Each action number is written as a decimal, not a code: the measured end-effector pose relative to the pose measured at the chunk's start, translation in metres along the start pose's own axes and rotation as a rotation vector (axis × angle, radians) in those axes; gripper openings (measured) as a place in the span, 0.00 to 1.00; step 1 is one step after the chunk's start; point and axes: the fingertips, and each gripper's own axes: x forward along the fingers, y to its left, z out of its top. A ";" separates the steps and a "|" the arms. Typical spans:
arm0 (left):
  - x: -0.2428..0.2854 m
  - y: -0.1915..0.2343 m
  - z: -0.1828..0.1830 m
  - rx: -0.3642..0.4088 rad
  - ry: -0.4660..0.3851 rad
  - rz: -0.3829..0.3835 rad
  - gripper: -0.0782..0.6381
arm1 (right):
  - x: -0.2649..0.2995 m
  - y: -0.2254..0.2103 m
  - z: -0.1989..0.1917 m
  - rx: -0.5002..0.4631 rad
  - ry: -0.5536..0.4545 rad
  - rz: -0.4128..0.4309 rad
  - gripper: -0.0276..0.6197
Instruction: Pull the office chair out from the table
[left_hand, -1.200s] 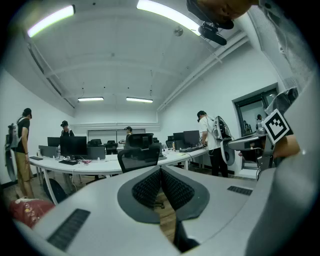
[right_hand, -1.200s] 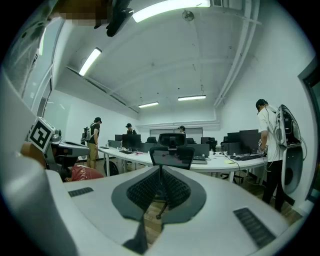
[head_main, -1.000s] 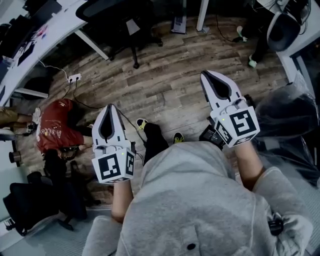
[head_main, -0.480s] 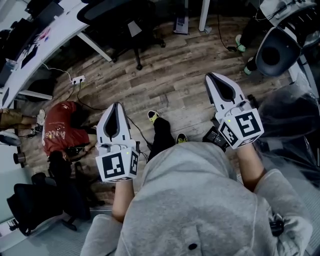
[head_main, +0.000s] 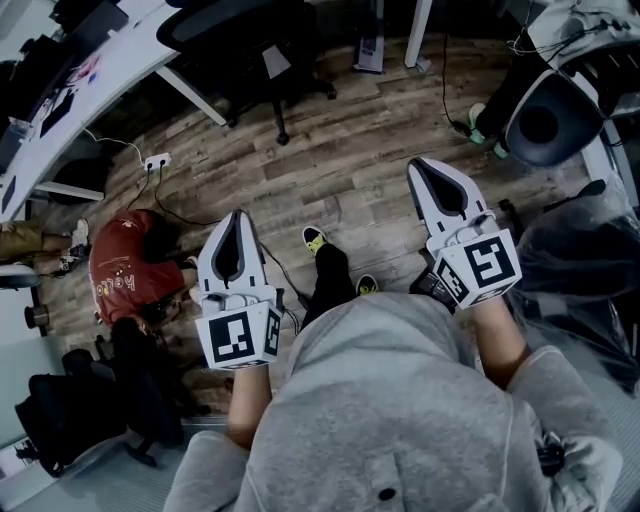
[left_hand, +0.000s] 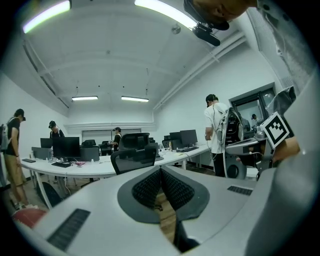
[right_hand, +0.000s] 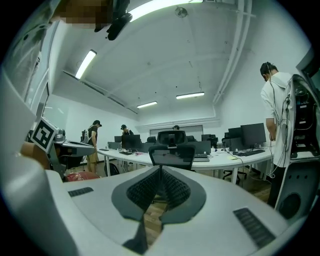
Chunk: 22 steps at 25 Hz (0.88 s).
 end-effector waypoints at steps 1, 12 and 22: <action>0.006 0.005 -0.003 -0.004 0.005 -0.002 0.13 | 0.008 0.000 -0.001 -0.005 0.006 0.004 0.10; 0.096 0.072 -0.003 -0.033 0.025 0.007 0.13 | 0.116 -0.012 0.003 -0.039 0.060 0.040 0.10; 0.151 0.126 0.007 -0.042 0.008 -0.004 0.13 | 0.196 -0.009 0.019 -0.065 0.071 0.048 0.10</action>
